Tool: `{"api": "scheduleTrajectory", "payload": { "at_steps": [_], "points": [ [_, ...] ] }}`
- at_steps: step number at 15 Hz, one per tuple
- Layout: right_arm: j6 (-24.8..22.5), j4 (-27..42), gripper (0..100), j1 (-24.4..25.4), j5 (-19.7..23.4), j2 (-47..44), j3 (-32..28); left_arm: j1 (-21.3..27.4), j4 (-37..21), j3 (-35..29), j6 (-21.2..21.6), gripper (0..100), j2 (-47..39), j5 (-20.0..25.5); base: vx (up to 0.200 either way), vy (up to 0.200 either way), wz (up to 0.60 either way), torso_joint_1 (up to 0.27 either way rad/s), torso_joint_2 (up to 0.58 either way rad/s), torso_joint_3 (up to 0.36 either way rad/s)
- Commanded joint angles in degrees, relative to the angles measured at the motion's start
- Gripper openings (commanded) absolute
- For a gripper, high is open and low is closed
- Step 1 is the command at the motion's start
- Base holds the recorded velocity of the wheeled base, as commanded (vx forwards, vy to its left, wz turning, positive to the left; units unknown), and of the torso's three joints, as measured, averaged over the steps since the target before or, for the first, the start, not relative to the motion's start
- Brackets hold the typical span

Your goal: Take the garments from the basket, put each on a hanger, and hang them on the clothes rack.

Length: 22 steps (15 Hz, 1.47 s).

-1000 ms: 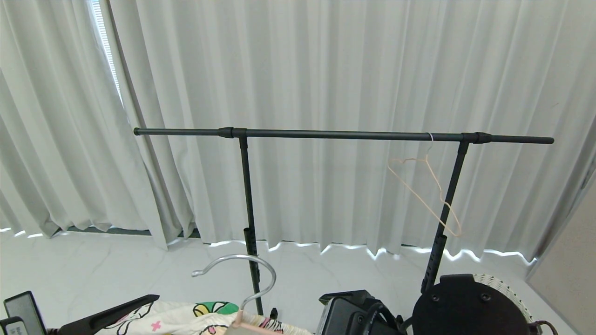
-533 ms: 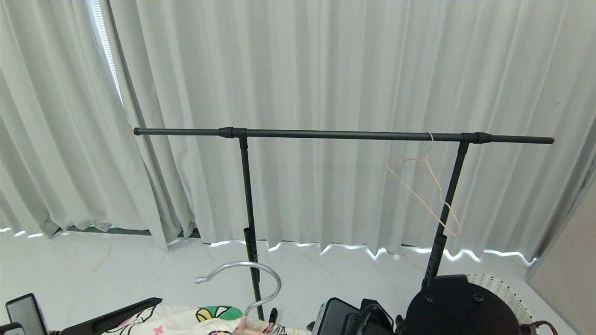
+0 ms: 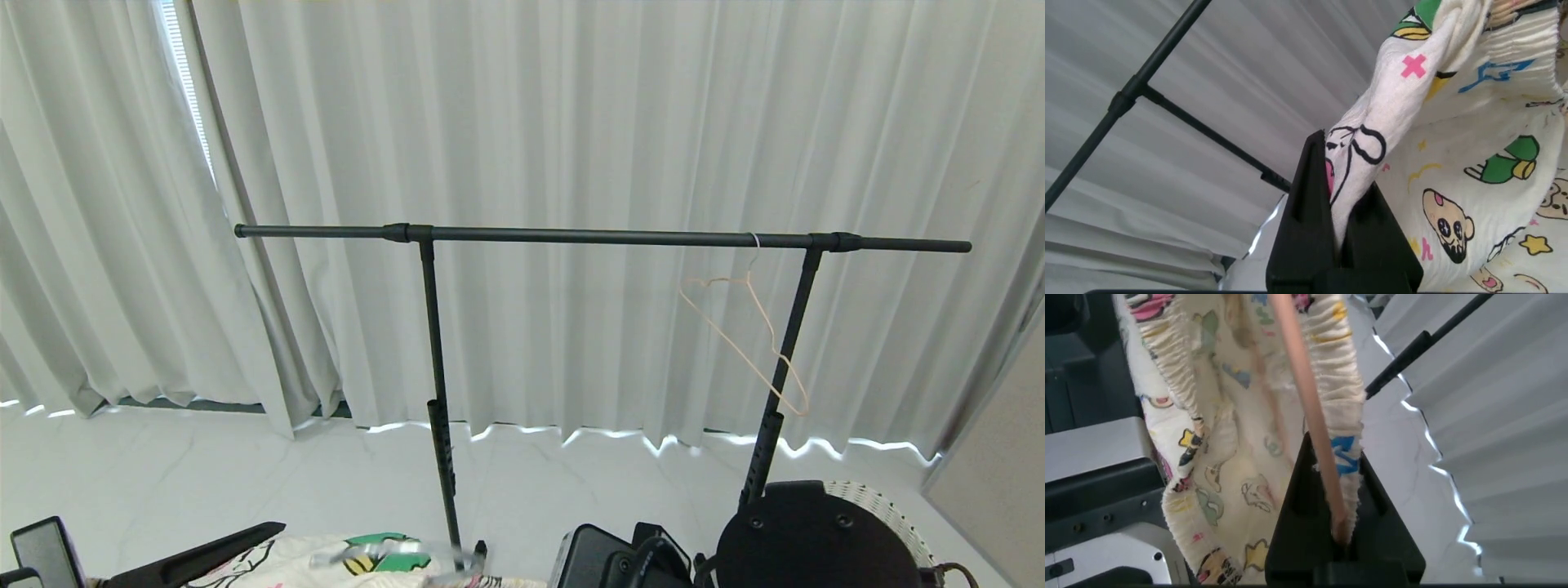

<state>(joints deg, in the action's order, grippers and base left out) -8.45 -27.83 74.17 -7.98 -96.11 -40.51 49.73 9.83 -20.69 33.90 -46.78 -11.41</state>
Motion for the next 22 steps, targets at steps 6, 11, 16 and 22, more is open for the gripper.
{"api": "scheduleTrajectory", "payload": {
  "at_steps": [6, 11, 16, 22],
  "points": [
    [0.36, 3.75, 0, -4.29, 0.07, 4.09, -0.62, -0.24, -0.16, 0.47, -0.15, 100, 0.19, -0.1, 0.0, 0.0, 0.0, 0.0, 0.0, 0.0],
    [0.36, 7.26, 0, -9.57, -0.19, 6.46, -0.71, -0.24, -0.07, -0.05, -0.77, 100, 0.19, -0.1, 0.0, 0.0, 0.0, 0.0, 0.0, 0.0],
    [0.36, 8.41, 0, -12.29, -0.98, 6.64, -0.71, -0.33, -0.07, -1.37, -5.95, 100, 0.37, -0.1, 0.0, 0.0, 0.0, 0.0, 0.0, 0.0],
    [0.27, 8.14, 0, -13.7, -0.8, 11.47, -0.71, -10.35, -0.16, 10.4, -8.5, 100, 3.71, -0.28, 0.0, 0.0, 0.0, 0.0, 0.0, 0.0]
  ]
}}
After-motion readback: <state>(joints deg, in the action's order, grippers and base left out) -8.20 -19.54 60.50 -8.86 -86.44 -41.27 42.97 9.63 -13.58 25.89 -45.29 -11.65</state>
